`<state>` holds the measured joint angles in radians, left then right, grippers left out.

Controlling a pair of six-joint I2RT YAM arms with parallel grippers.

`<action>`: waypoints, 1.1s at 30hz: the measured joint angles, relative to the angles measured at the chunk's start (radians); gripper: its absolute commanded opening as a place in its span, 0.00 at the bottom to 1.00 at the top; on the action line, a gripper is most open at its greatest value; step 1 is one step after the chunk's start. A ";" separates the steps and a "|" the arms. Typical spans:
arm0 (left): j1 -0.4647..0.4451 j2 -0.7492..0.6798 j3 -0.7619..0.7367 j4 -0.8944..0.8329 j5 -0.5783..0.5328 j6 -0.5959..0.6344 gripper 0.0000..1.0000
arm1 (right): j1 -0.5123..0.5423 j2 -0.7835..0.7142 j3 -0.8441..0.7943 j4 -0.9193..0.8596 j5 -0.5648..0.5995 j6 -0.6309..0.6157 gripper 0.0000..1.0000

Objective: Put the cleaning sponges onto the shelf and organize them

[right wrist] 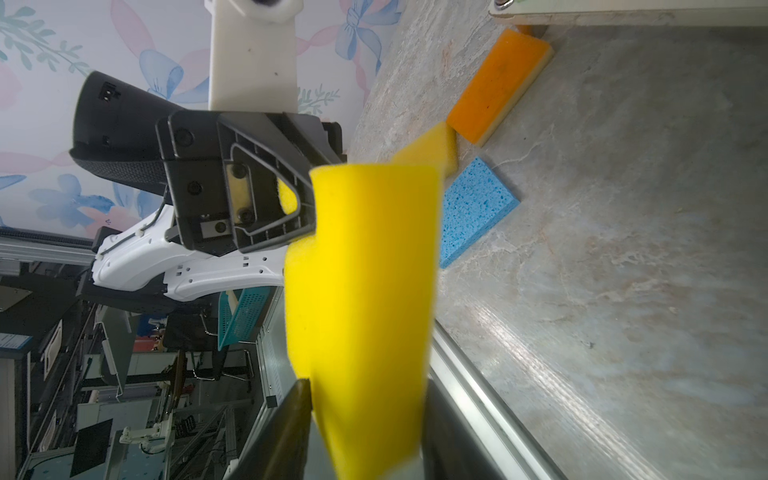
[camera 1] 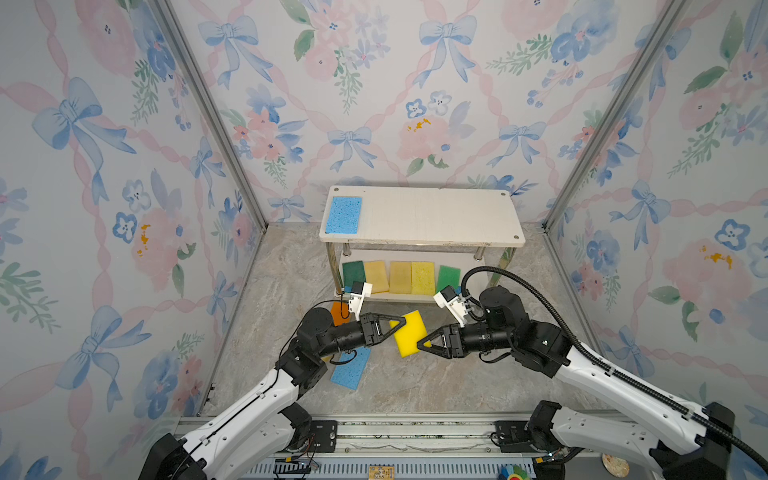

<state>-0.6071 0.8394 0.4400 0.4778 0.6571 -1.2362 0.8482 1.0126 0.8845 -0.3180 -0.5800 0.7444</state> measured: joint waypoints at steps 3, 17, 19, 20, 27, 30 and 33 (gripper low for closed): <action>0.000 -0.004 0.000 0.001 0.000 -0.003 0.11 | 0.000 0.000 0.001 0.002 0.004 0.002 0.25; 0.200 -0.112 0.002 -0.009 0.039 -0.045 0.73 | 0.000 -0.019 0.089 -0.050 0.082 0.005 0.22; 0.276 -0.184 0.002 -0.051 0.021 -0.032 0.76 | 0.000 -0.018 0.140 -0.068 0.094 0.002 0.22; 0.313 -0.223 0.002 -0.095 0.001 -0.017 0.77 | 0.000 -0.015 0.172 -0.077 0.099 -0.002 0.23; 0.360 -0.300 -0.031 -0.331 -0.082 0.085 0.79 | 0.003 0.121 0.464 -0.112 0.151 -0.012 0.25; 0.360 -0.300 -0.061 -0.388 -0.089 0.102 0.80 | -0.007 0.224 0.583 -0.113 0.174 0.004 0.25; 0.360 -0.301 -0.067 -0.426 -0.089 0.121 0.82 | -0.016 0.352 0.707 -0.111 0.201 0.027 0.25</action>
<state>-0.2474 0.5388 0.3729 0.0521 0.5682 -1.1156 0.8318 1.3651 1.5913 -0.4294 -0.3790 0.7719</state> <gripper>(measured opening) 0.810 0.250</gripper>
